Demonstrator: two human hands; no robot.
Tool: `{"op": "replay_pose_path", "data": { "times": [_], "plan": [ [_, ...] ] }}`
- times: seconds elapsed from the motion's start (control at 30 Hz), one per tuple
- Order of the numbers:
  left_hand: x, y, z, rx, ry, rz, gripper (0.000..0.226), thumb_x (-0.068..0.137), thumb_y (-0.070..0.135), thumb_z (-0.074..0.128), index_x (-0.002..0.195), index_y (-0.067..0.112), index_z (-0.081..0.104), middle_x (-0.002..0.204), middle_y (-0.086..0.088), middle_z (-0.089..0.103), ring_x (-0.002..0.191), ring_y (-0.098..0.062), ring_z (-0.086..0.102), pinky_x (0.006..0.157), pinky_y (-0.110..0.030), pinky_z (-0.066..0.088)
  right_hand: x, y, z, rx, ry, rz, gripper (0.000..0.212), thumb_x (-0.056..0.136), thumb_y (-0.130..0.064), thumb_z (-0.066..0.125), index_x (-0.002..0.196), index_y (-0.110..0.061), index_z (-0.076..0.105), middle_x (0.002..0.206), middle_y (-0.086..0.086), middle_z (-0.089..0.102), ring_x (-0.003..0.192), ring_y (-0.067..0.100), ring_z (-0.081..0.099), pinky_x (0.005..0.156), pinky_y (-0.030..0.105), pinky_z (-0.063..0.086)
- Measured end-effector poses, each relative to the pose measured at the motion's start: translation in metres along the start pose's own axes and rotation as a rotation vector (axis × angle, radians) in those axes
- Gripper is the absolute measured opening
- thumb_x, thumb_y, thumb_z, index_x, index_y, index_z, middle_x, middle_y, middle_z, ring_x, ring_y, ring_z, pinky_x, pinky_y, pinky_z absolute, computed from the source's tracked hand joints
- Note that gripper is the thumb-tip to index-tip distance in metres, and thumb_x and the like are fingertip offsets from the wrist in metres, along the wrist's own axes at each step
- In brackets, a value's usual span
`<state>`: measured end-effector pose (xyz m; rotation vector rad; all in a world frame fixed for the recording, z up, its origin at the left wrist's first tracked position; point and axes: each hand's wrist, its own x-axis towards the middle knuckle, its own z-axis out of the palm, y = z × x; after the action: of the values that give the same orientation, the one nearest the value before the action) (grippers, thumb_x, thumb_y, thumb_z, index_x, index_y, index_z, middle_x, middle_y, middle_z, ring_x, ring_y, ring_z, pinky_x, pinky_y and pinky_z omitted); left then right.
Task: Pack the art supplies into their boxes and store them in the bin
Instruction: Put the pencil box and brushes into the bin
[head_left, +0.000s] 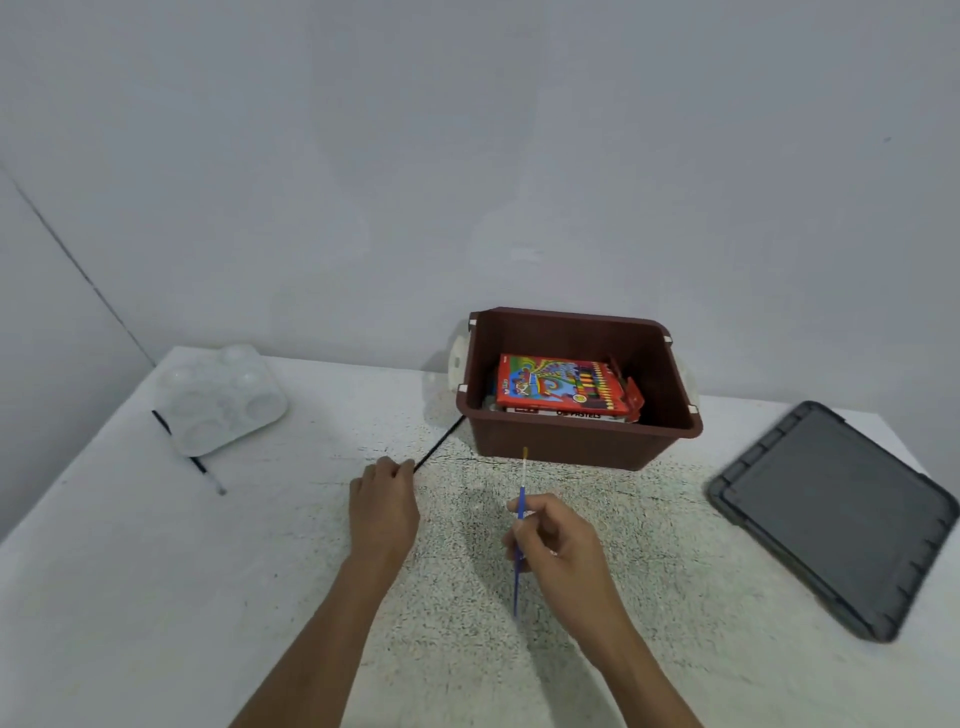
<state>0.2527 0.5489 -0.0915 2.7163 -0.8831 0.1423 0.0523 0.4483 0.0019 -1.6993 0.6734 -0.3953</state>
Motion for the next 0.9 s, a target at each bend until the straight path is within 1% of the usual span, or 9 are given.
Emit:
{"op": "replay_pose_path", "data": {
  "times": [0.07,0.17,0.23,0.3,0.4,0.47,0.63,0.77,0.9],
  "plan": [
    [-0.009,-0.007,0.000,-0.023,0.008,-0.059,0.039,0.072,-0.013,0.066,0.108,0.000,0.071,0.088,-0.019,0.064,0.077,-0.036,0.059,0.068,-0.042,0.047,0.003,0.000,0.010,0.024,-0.018,0.040,0.017,0.098,-0.009,0.055,0.098,-0.021,0.067,0.081,0.009,0.070,0.079,0.025,0.067,0.074,0.038,0.060],
    [-0.025,-0.017,-0.004,-0.223,-0.032,-0.234,0.036,0.086,-0.008,0.053,0.116,0.004,0.068,0.097,-0.021,0.062,0.083,-0.034,0.057,0.072,-0.039,0.047,0.008,-0.003,0.021,0.060,-0.045,0.078,0.015,0.098,-0.008,0.055,0.098,-0.018,0.067,0.082,0.011,0.069,0.077,0.024,0.067,0.074,0.039,0.061],
    [-0.035,-0.021,-0.012,-0.416,-0.058,-0.308,0.032,0.094,0.000,0.048,0.118,0.009,0.065,0.098,-0.016,0.061,0.081,-0.024,0.057,0.064,-0.029,0.042,0.013,-0.005,0.027,0.079,-0.056,0.093,0.014,0.098,-0.006,0.055,0.098,-0.015,0.067,0.082,0.015,0.068,0.074,0.019,0.065,0.073,0.036,0.061],
    [-0.048,-0.020,-0.022,-0.595,-0.089,-0.306,0.025,0.098,0.005,0.048,0.114,0.015,0.064,0.090,-0.006,0.061,0.069,-0.011,0.055,0.055,-0.019,0.034,0.017,-0.009,0.032,0.103,-0.061,0.105,0.013,0.098,-0.005,0.055,0.097,-0.012,0.066,0.085,0.021,0.066,0.073,0.018,0.065,0.070,0.032,0.060],
    [-0.065,-0.015,-0.040,-0.887,-0.215,-0.256,0.020,0.098,0.005,0.052,0.102,0.021,0.063,0.070,0.006,0.058,0.051,-0.002,0.045,0.049,-0.012,0.034,0.024,-0.016,0.041,0.131,-0.067,0.109,0.013,0.098,-0.003,0.054,0.096,-0.009,0.066,0.088,0.023,0.067,0.071,0.017,0.064,0.067,0.029,0.059],
    [-0.073,-0.012,-0.051,-1.008,-0.308,-0.219,0.020,0.097,0.004,0.055,0.100,0.020,0.065,0.063,0.007,0.057,0.051,0.000,0.044,0.050,-0.014,0.035,0.028,-0.019,0.048,0.131,-0.064,0.106,0.011,0.097,-0.004,0.055,0.096,-0.008,0.065,0.089,0.024,0.066,0.073,0.017,0.063,0.068,0.030,0.059],
    [-0.085,-0.007,-0.062,-1.080,-0.445,-0.095,0.019,0.093,0.000,0.058,0.095,0.017,0.067,0.075,0.009,0.065,0.069,0.000,0.056,0.070,-0.012,0.044,0.037,-0.020,0.061,0.109,-0.047,0.097,0.005,0.096,-0.005,0.058,0.094,-0.004,0.063,0.091,0.020,0.068,0.083,0.022,0.067,0.069,0.033,0.060],
    [-0.087,-0.008,-0.063,-1.084,-0.456,-0.073,0.017,0.091,0.001,0.061,0.092,0.017,0.069,0.084,-0.001,0.070,0.082,-0.011,0.067,0.081,-0.017,0.050,0.035,-0.026,0.066,0.168,-0.061,0.156,0.010,0.097,-0.001,0.053,0.099,-0.003,0.062,0.091,0.012,0.075,0.091,0.028,0.071,0.076,0.043,0.061],
    [-0.088,-0.011,-0.064,-1.055,-0.528,-0.079,0.030,0.087,0.002,0.061,0.087,0.030,0.071,0.075,0.006,0.066,0.066,-0.006,0.059,0.066,-0.018,0.047,0.034,-0.028,0.070,0.201,-0.068,0.200,0.010,0.097,-0.001,0.053,0.101,-0.001,0.062,0.089,0.010,0.076,0.091,0.027,0.072,0.079,0.046,0.060]
  ]
}}
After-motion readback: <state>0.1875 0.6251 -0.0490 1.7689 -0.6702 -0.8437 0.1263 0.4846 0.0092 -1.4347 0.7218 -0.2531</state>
